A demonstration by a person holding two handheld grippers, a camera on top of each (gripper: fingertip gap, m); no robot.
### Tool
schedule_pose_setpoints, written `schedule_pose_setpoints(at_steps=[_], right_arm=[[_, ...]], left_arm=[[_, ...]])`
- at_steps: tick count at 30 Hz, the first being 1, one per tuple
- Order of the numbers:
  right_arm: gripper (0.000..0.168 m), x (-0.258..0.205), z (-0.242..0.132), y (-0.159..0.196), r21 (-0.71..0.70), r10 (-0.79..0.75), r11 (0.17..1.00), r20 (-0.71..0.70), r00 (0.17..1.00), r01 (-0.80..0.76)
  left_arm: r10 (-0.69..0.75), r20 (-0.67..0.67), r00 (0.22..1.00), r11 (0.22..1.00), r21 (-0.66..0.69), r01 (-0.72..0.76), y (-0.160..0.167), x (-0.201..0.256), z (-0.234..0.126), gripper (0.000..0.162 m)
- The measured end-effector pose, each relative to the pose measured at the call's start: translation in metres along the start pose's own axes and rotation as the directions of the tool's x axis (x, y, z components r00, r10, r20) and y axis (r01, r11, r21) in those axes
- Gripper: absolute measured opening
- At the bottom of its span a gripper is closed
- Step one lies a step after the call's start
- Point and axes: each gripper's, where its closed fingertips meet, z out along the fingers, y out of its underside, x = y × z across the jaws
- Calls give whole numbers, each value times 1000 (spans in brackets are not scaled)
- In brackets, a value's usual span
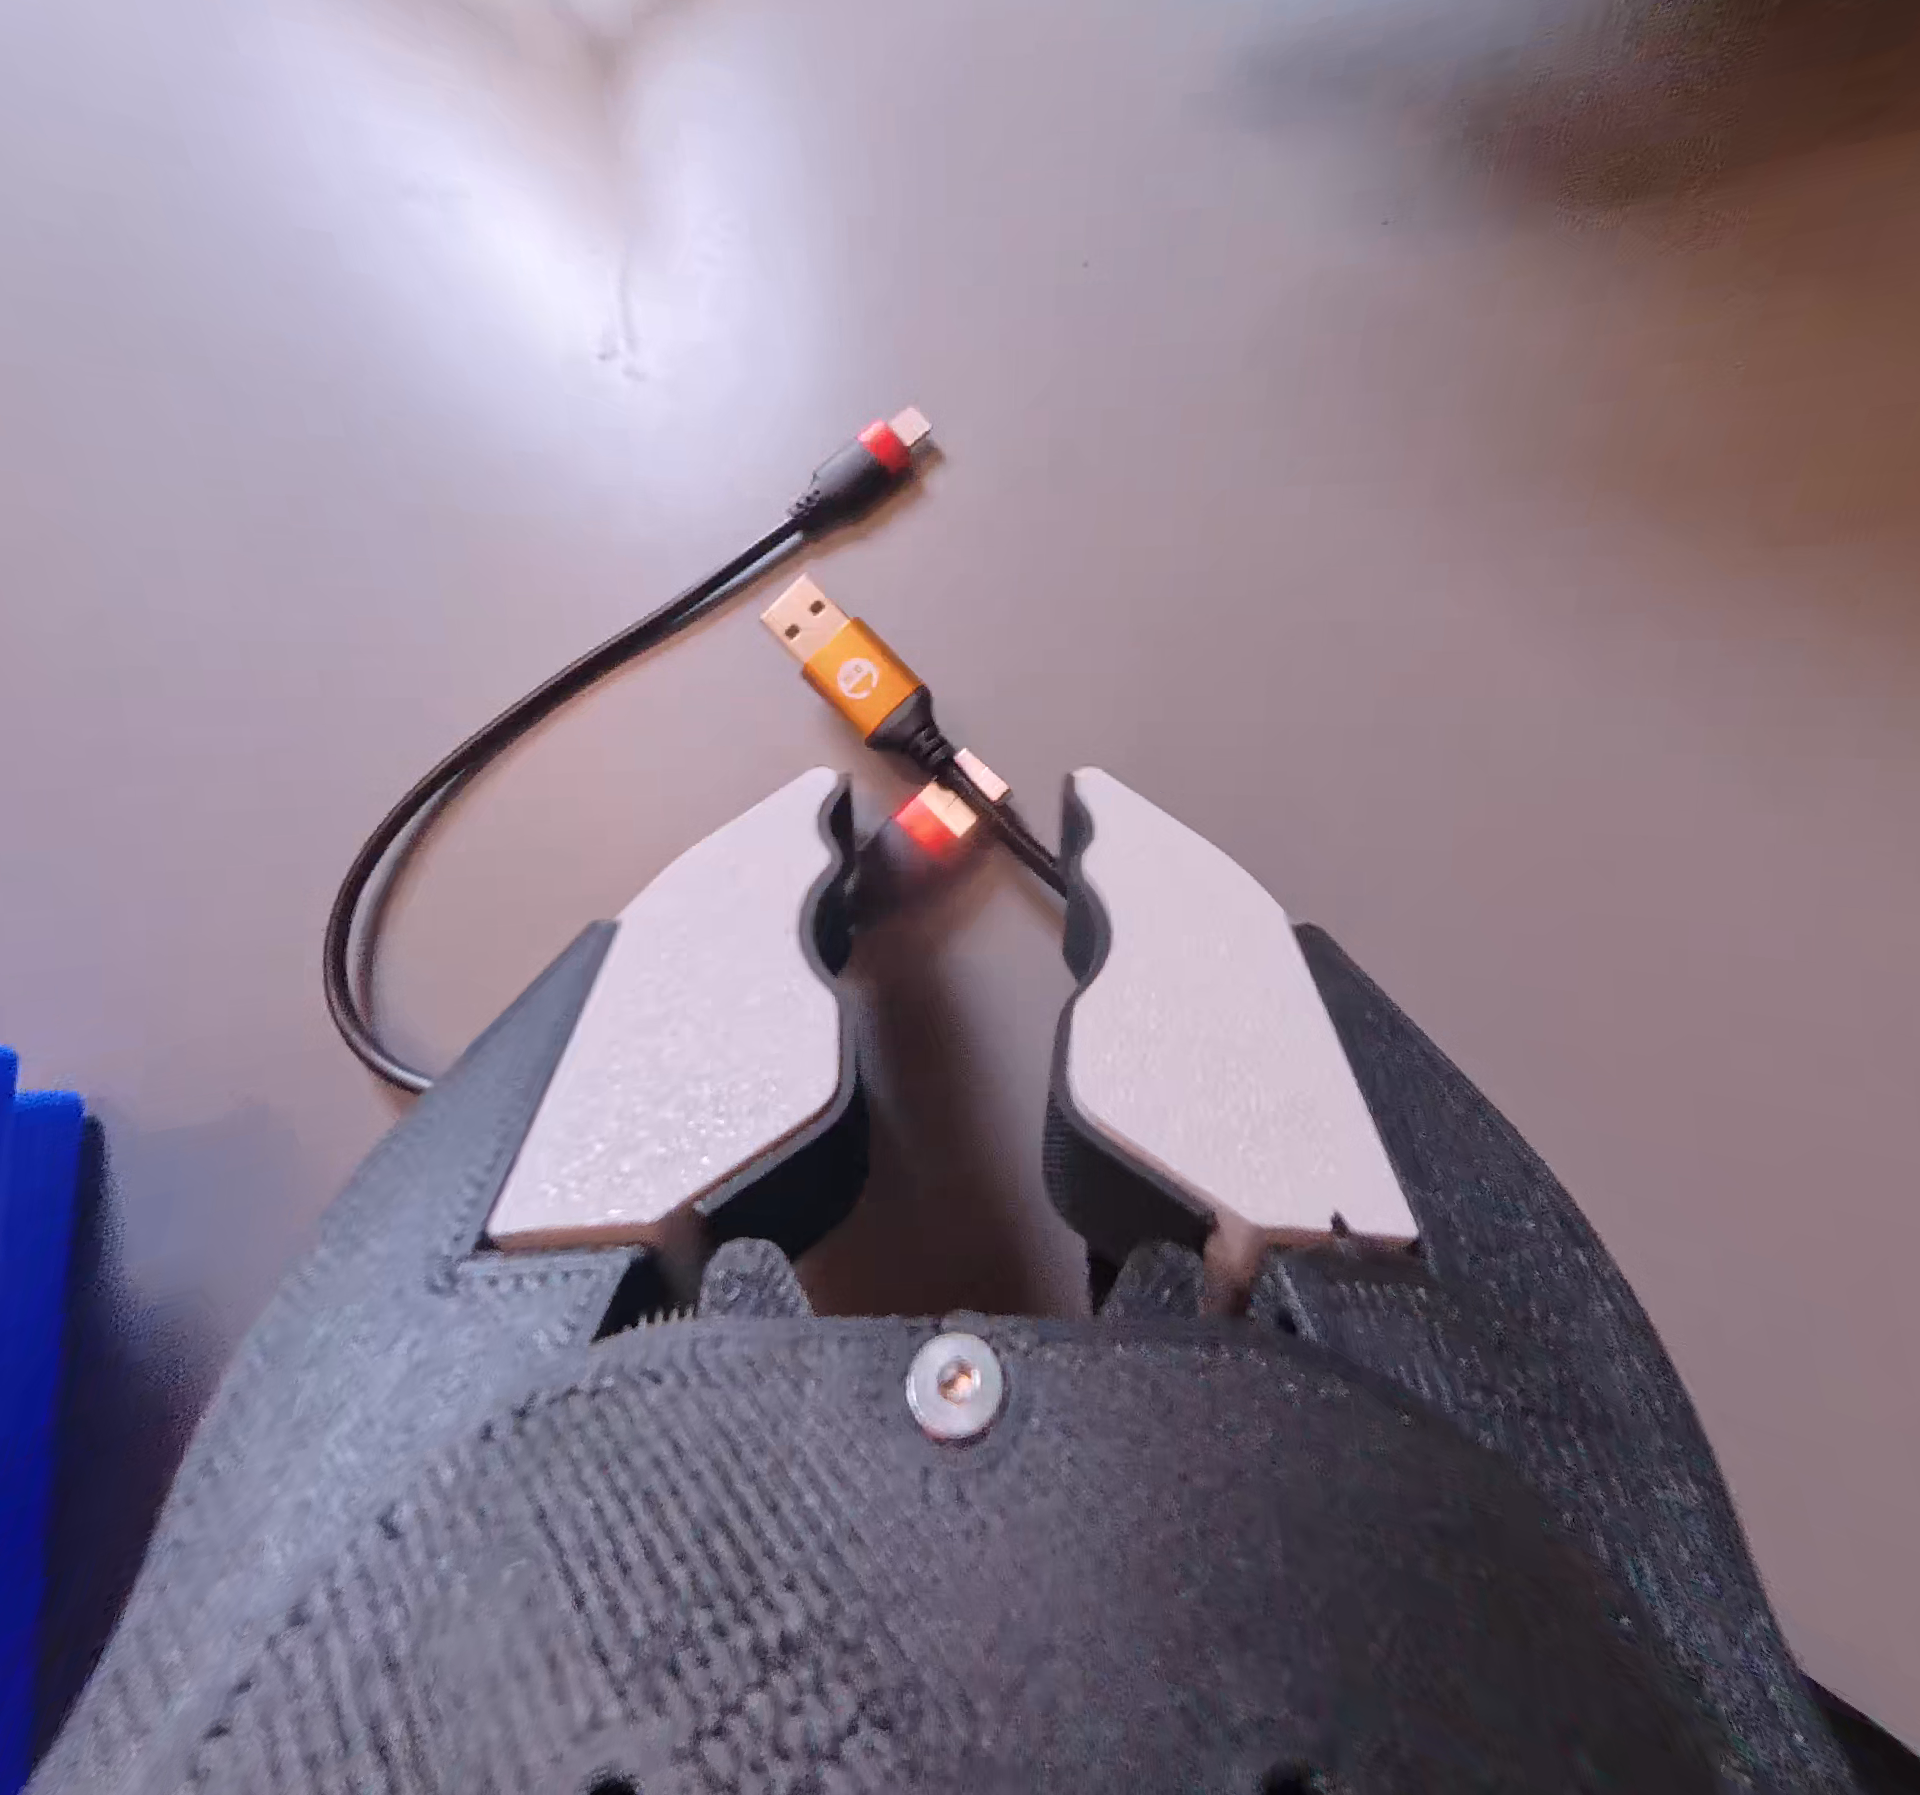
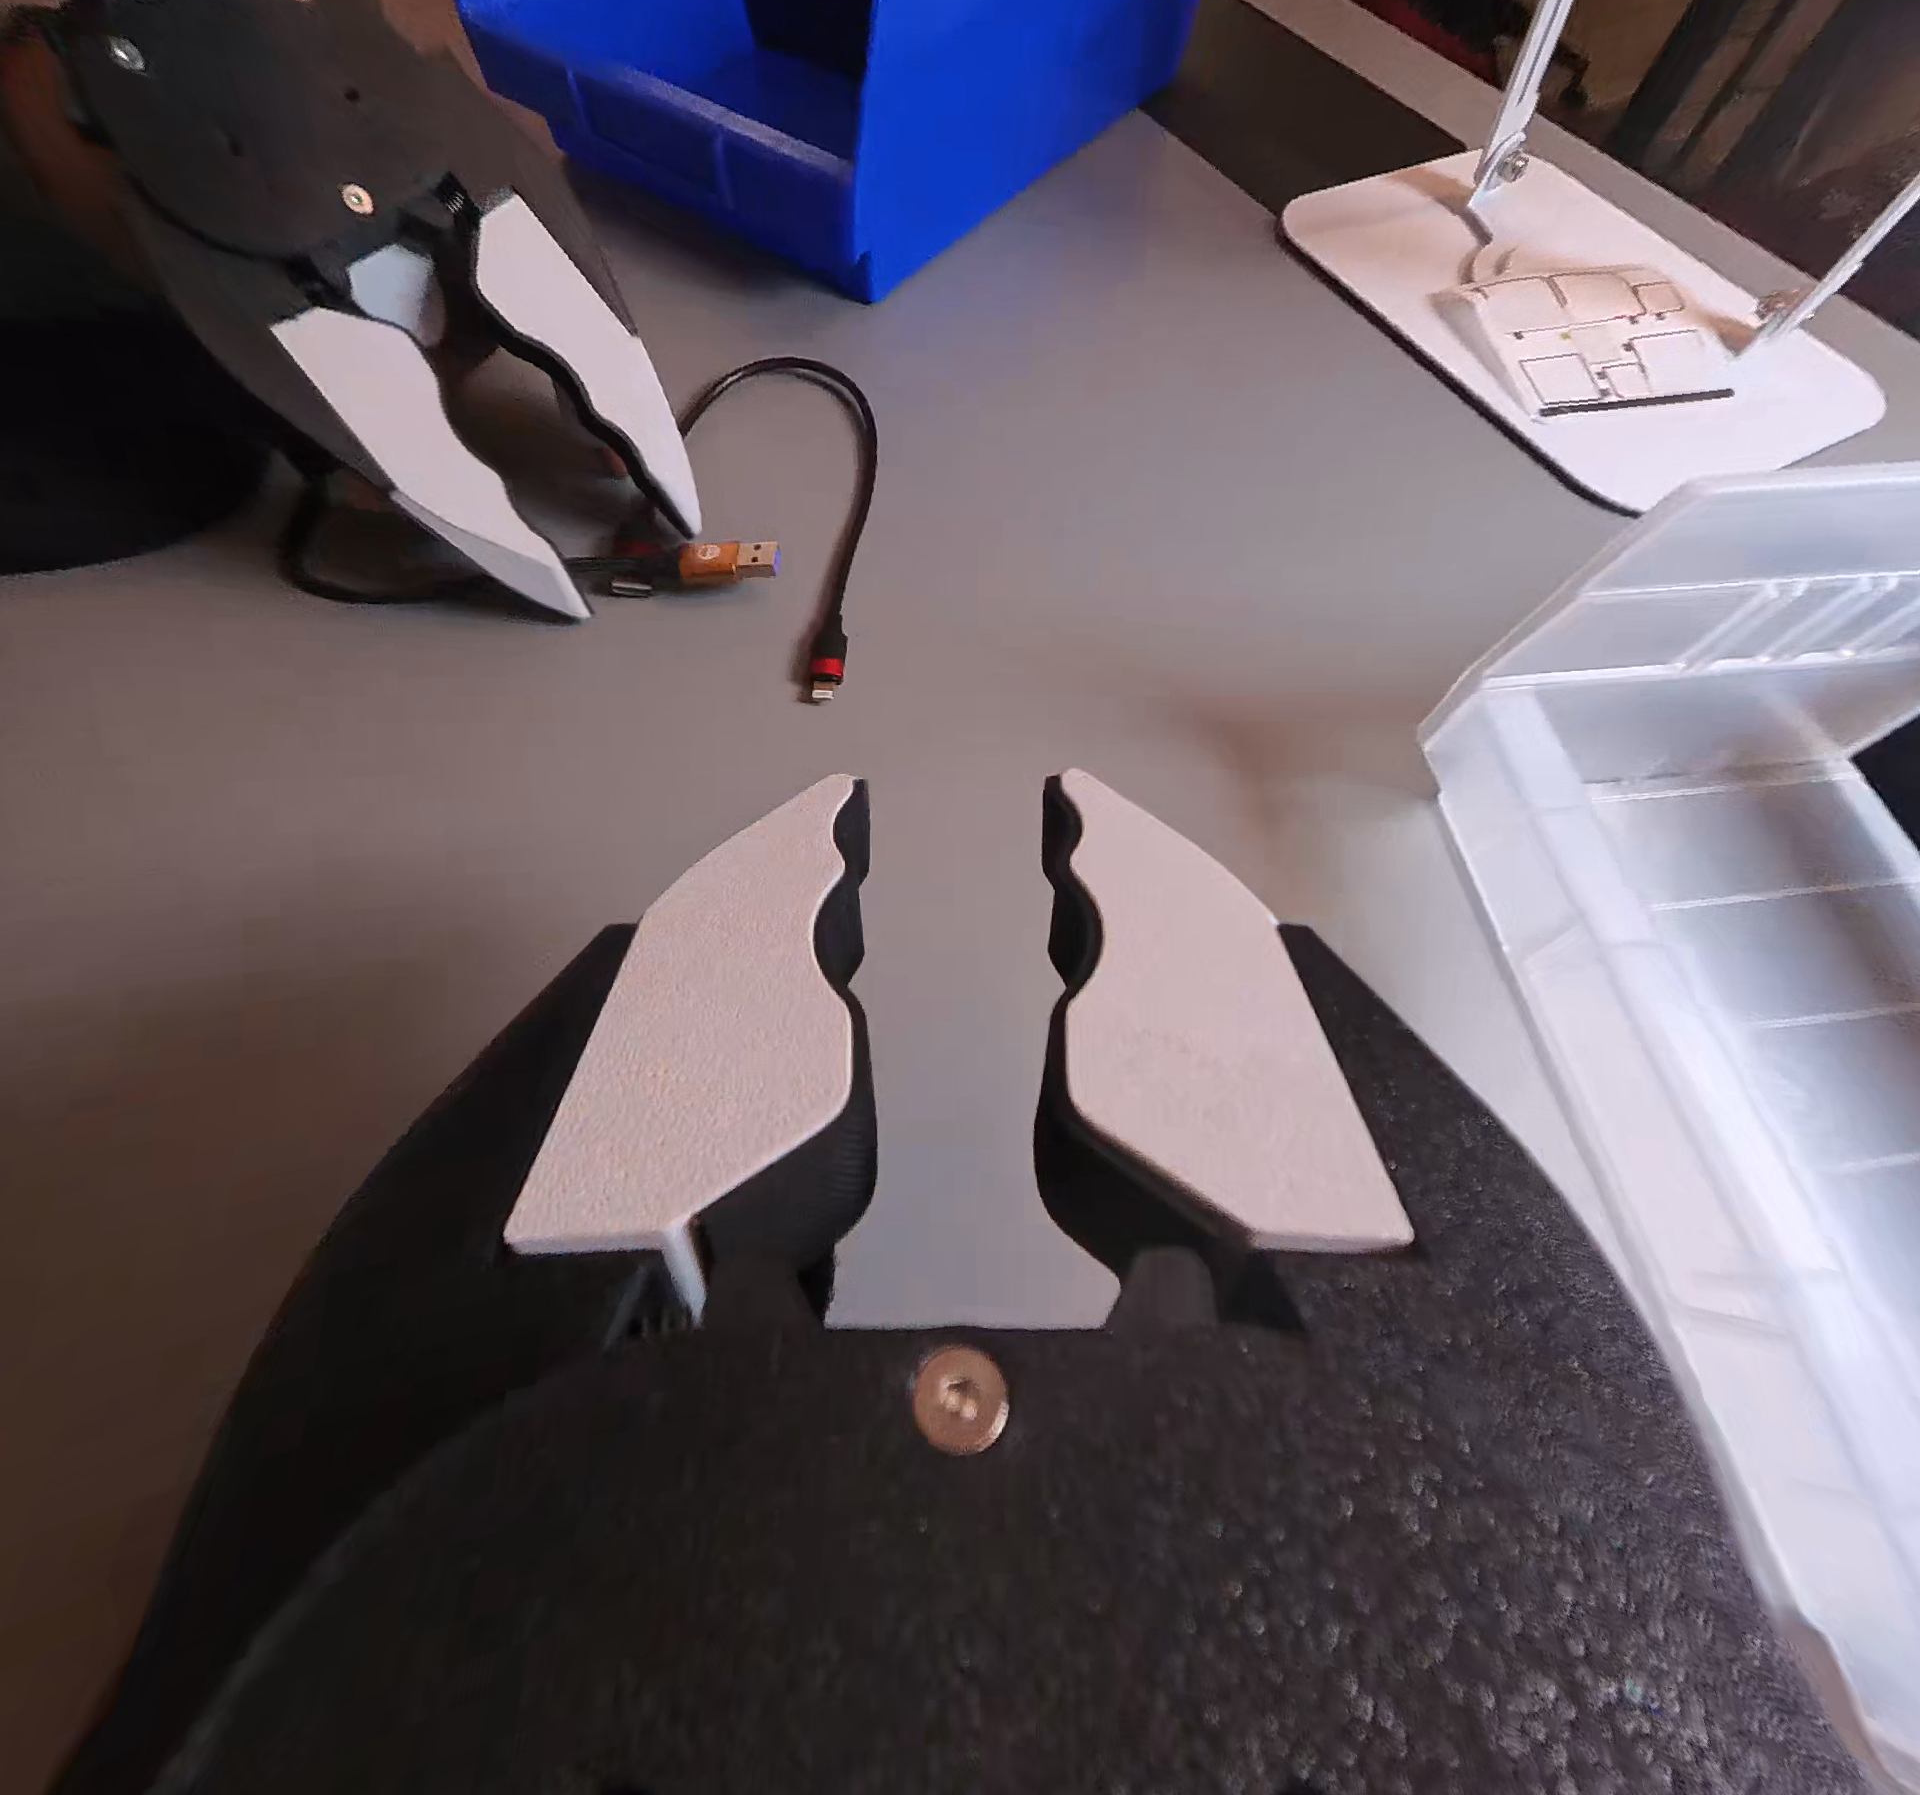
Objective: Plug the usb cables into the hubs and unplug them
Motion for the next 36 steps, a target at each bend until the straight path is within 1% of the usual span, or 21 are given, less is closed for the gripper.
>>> schedule_pose_setpoints(at_steps=[1, 2, 4, 6, 7, 9, 12, 13, 15, 17, 18, 21, 23, 24, 26, 27, 29, 31, 33, 36], right_arm=[[31, -4, 3, -1, 18, 12, 1000, 17, 1000, -12], [30, -9, 6, -3, 31, 16, 999, 46, 999, -17], [30, -24, 13, -6, 29, -7, 1000, 120, 993, 3], [30, -40, 23, -7, 14, -80, 997, 176, 981, 79], [30, -48, 28, -6, -1, -110, 994, 205, 973, 113], [36, -65, 38, -6, -10, -115, 993, 266, 957, 122], [39, -84, 43, -17, 44, -7, 999, 356, 934, -10], [39, -87, 41, -24, 75, 31, 995, 386, 922, -65], [38, -95, 32, -42, 138, 120, 969, 469, 875, -207], [26, -95, 31, -51, 137, 222, 935, 497, 839, -328], [17, -95, 33, -51, 121, 252, 928, 494, 832, -353], [14, -94, 31, -51, 78, 299, 918, 508, 808, -389], [14, -94, 26, -55, 85, 280, 923, 522, 806, -376], [14, -93, 22, -58, 104, 252, 930, 520, 816, -353], [13, -85, 4, -74, 170, 174, 939, 517, 838, -300], [13, -78, -11, -87, 225, 134, 932, 517, 846, -285], [13, -56, -43, -112, 310, 76, 918, 473, 877, -247], [13, -27, -78, -137, 390, 32, 900, 388, 921, -195], [13, 3, -110, -156, 422, 27, 893, 294, 955, -155], [13, 45, -144, -171, 399, 63, 910, 128, 990, -110]], left_arm=[[11, -4, 1000, 1000, -11, -11, -1, 2, 1, 31], [31, 18, 999, 999, -19, -31, -1, 0, 3, 19], [88, 20, 996, 996, -20, -87, -4, 5, 4, 15], [122, 21, 992, 992, 10, -122, -12, 11, 4, 12], [132, 26, 991, 991, 32, -133, -18, 13, 3, 6], [137, 40, 990, 983, 120, -140, -36, 17, -5, 5], [124, 65, 990, 955, 262, -137, -63, 23, -22, 5], [125, 65, 990, 947, 289, -138, -69, 25, -27, 5], [148, 96, 984, 938, 302, -170, -74, 28, -30, 5], [174, 126, 977, 928, 311, -205, -78, 31, -31, 5], [182, 132, 974, 924, 316, -216, -80, 33, -31, 5], [206, 170, 964, 915, 315, -251, -82, 35, -33, 5], [214, 182, 960, 899, 349, -267, -87, 38, -37, 5], [216, 190, 958, 885, 375, -274, -91, 38, -42, 7], [181, 237, 955, 848, 454, -274, -101, 29, -61, 24], [145, 252, 957, 817, 516, -260, -108, 24, -76, 28], [38, 264, 964, 728, 654, -208, -118, 9, -113, 30], [-69, 259, 964, 651, 743, -153, -117, -9, -143, 29], [-145, 249, 958, 626, 773, -106, -106, -27, -155, 27], [-217, 204, 955, 634, 773, -21, -86, -42, -149, 25]])
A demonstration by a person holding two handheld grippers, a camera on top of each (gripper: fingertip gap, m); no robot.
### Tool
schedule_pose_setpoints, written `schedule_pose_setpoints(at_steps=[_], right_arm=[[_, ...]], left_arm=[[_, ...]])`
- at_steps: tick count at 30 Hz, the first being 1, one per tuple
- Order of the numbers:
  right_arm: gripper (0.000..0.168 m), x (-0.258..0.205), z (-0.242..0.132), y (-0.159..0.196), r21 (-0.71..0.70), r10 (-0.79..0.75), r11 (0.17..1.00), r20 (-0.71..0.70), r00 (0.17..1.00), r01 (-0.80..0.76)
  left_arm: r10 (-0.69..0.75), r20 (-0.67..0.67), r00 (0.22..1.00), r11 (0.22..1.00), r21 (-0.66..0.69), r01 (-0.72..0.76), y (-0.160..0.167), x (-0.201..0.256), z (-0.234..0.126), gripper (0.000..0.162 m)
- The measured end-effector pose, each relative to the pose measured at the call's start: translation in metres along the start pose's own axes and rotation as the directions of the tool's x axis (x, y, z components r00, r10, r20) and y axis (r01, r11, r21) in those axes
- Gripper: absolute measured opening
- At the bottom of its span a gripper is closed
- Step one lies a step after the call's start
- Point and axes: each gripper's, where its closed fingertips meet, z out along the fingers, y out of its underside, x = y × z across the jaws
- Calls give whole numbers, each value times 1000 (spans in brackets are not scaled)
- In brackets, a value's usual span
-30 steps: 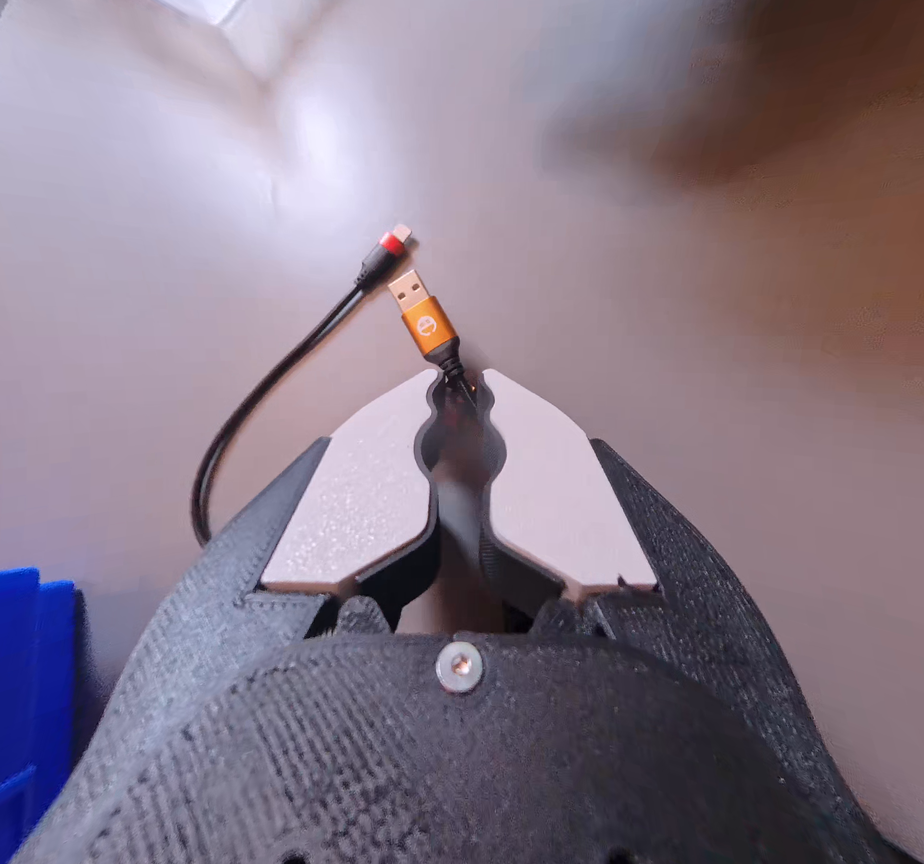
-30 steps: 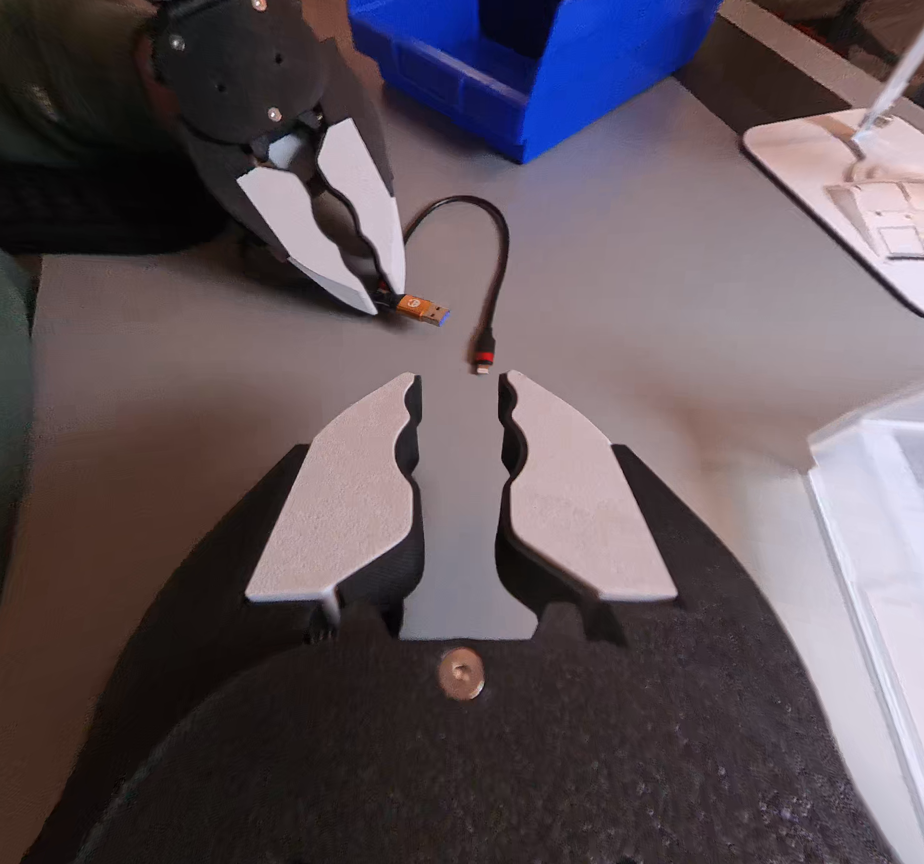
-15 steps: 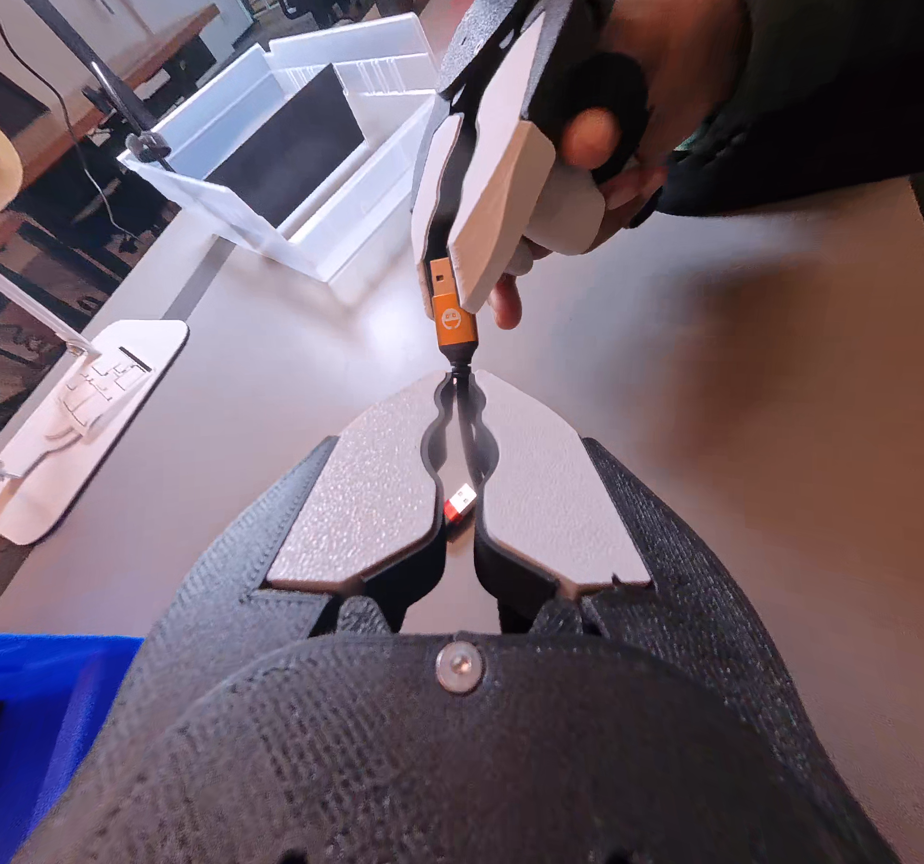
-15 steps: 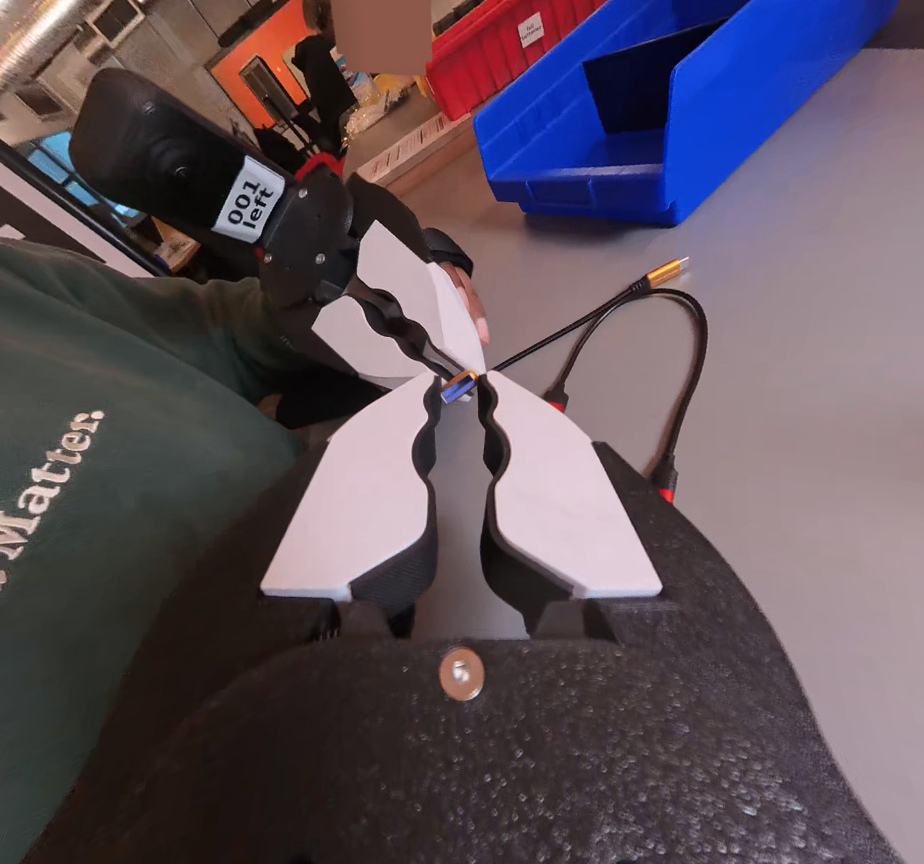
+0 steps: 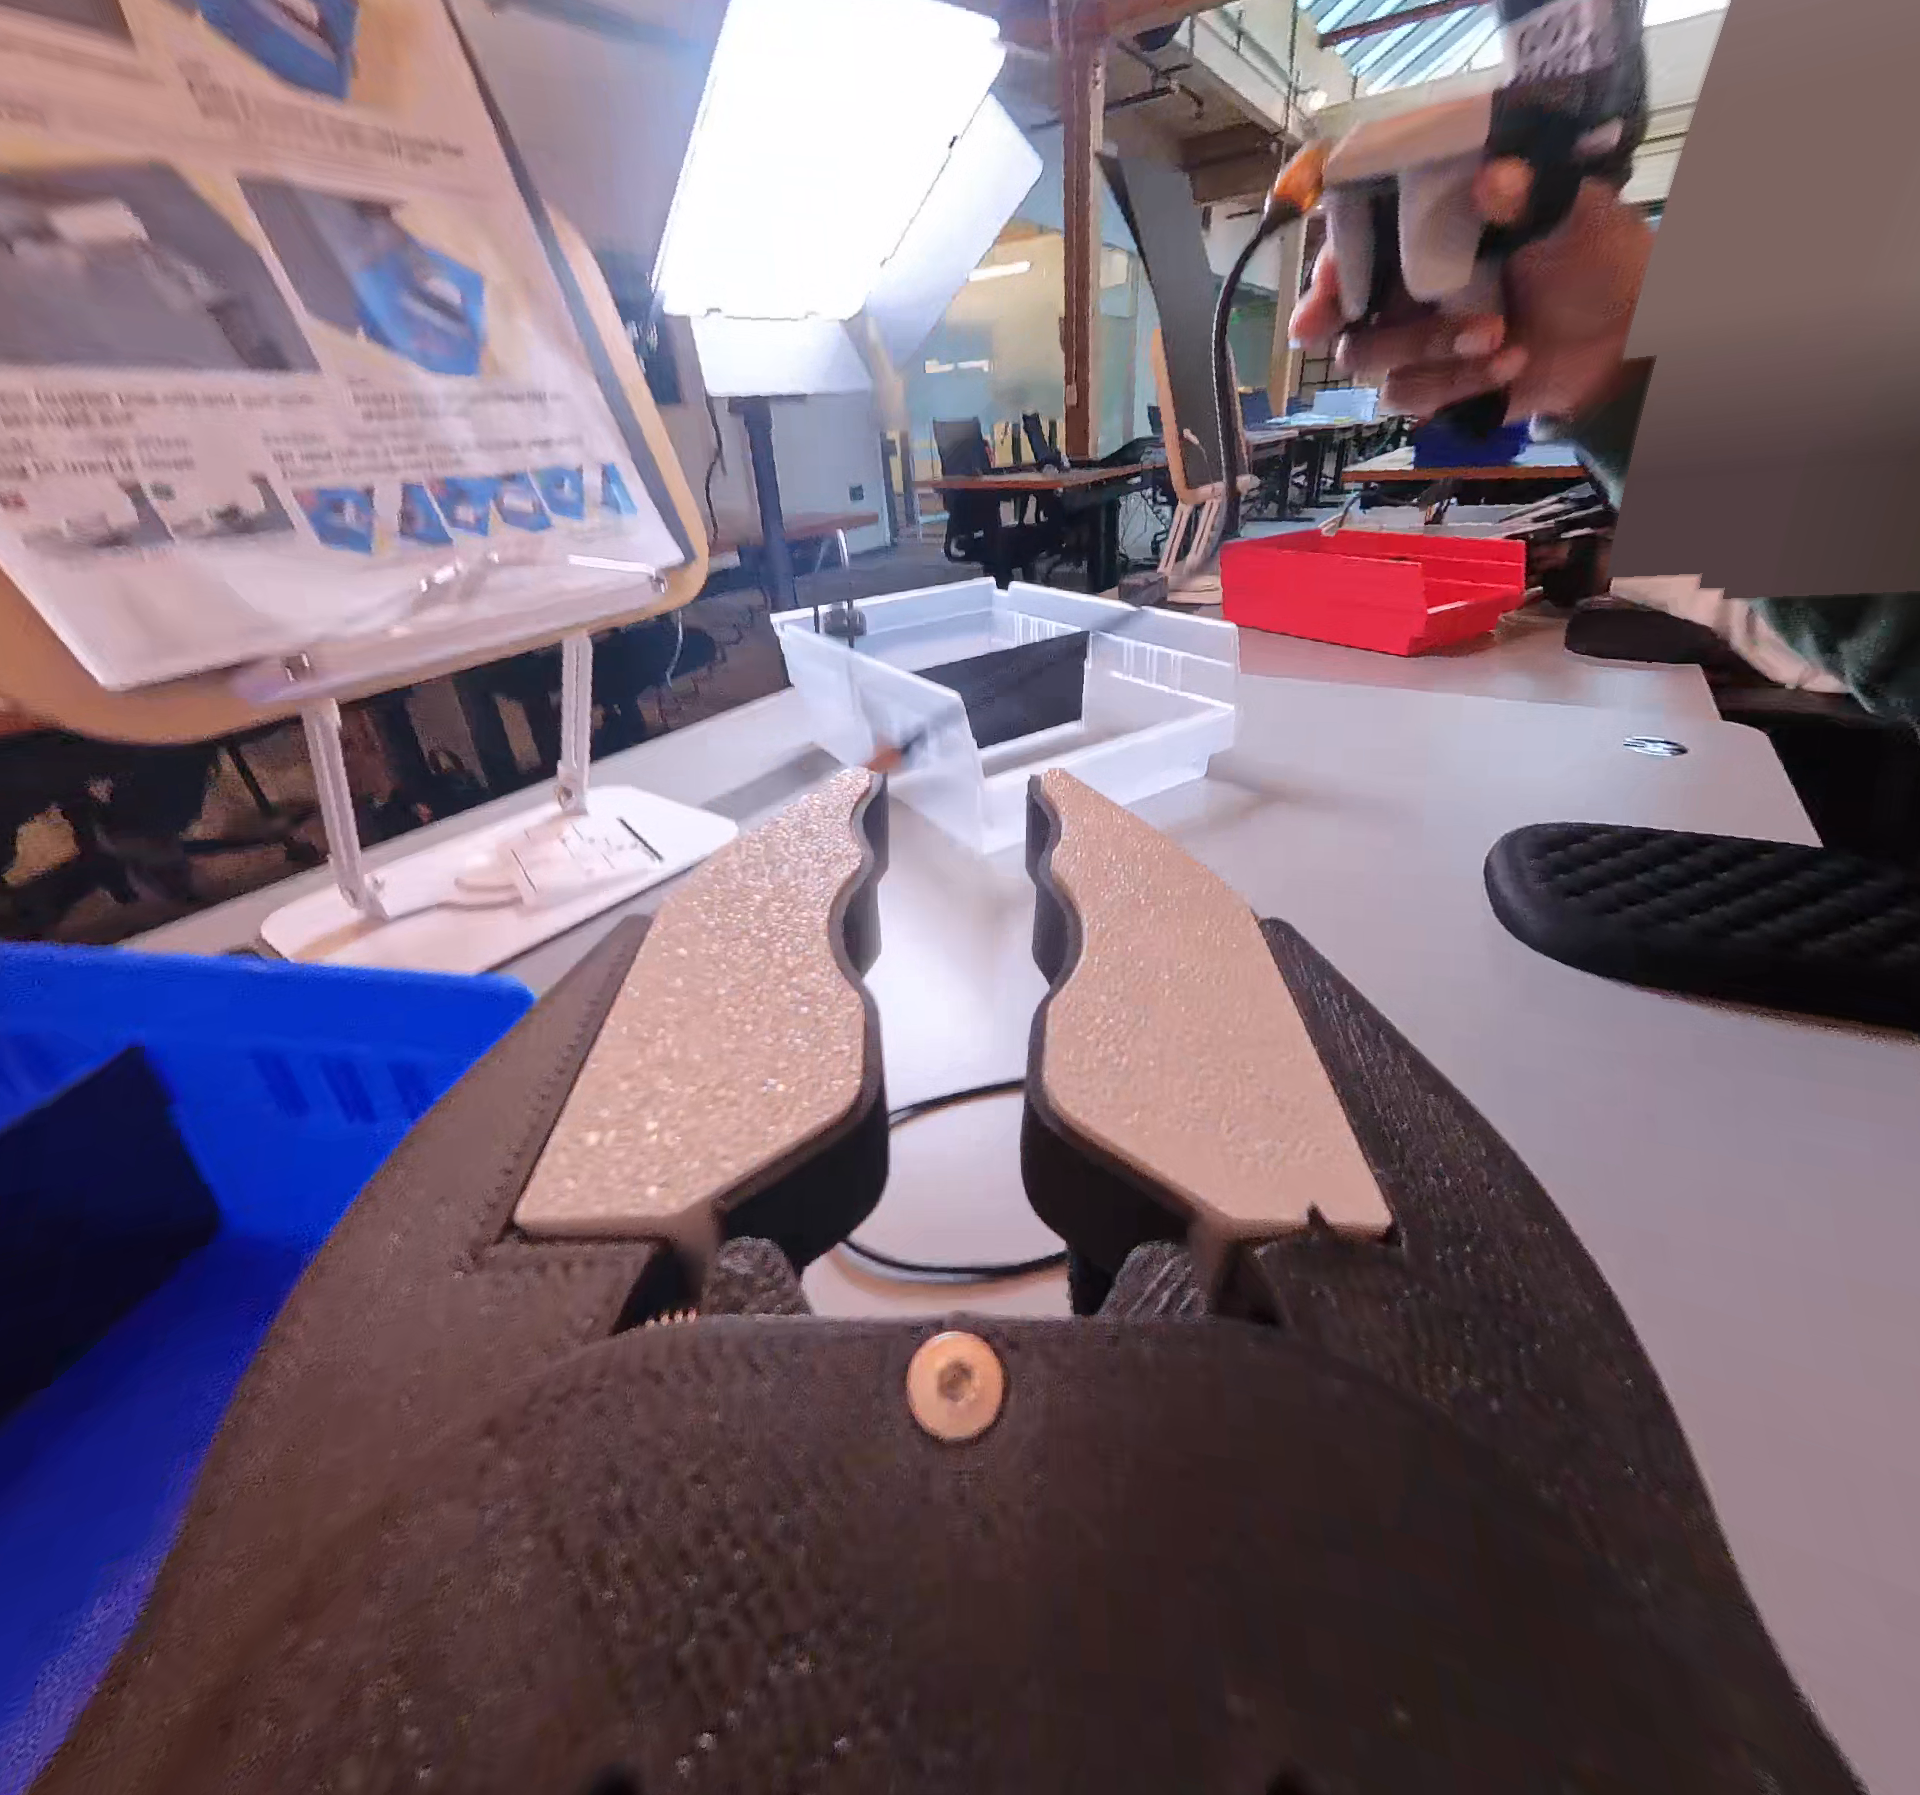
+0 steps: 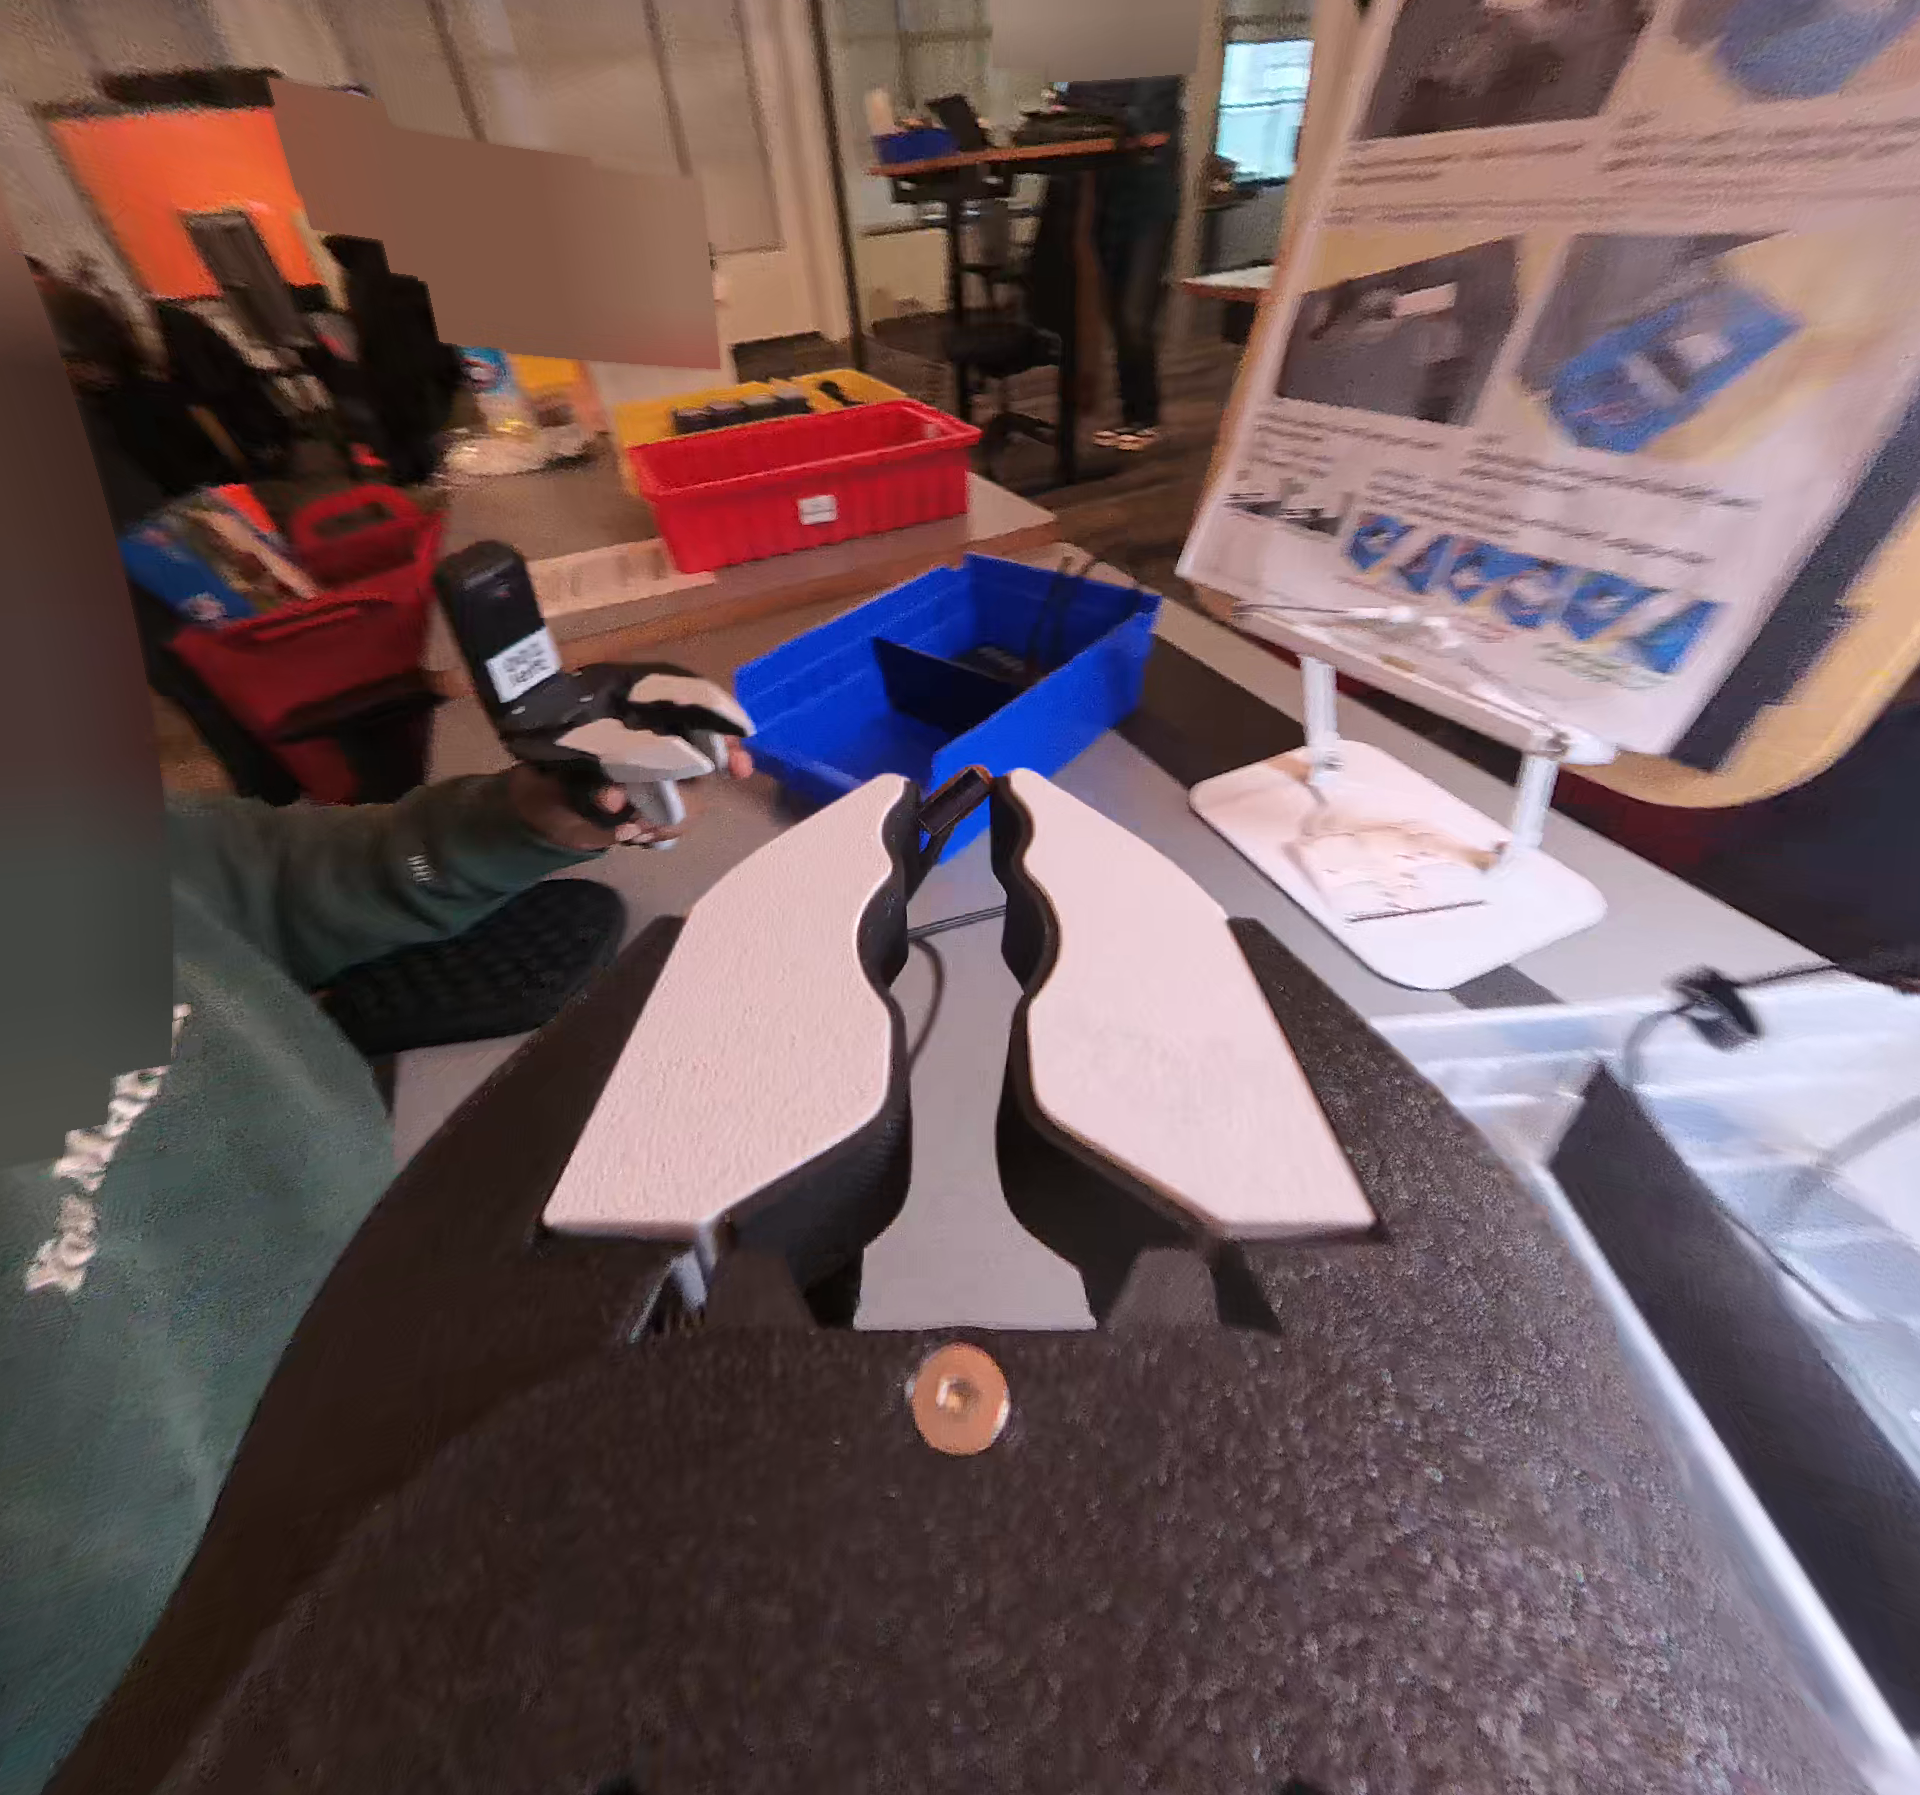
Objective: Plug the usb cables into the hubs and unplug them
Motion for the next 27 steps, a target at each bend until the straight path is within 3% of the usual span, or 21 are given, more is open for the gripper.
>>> schedule_pose_setpoints(at_steps=[5, 9, 13, 16, 23, 25, 27], right_arm=[[13, 53, -33, -7, -105, -26, 995, -266, 964, -2], [14, 96, -49, 34, -242, 12, 963, -400, 916, -118], [14, 130, -43, 86, -404, 22, 892, -409, 912, -203], [14, 166, -35, 125, -557, -53, 799, -442, 895, -228], [13, 231, -14, 210, -873, -294, 447, -349, 890, -194], [31, 232, 5, 215, -889, -306, 442, -273, 912, -118], [38, 225, 25, 204, -852, -274, 517, -253, 928, -79]], left_arm=[[-24, -46, 999, 997, -79, 20, 23, 7, 8, 25], [33, -82, 996, 991, -126, -43, 34, 19, 13, 25], [22, -109, 994, 989, -145, -38, 40, 23, 15, 25], [22, -110, 994, 987, -158, -39, 43, 23, 15, 25], [18, -103, 995, 982, -184, -36, 49, 19, 15, 25], [13, -101, 995, 981, -193, -32, 52, 18, 15, 25], [9, -100, 995, 979, -203, -29, 55, 16, 15, 25]])
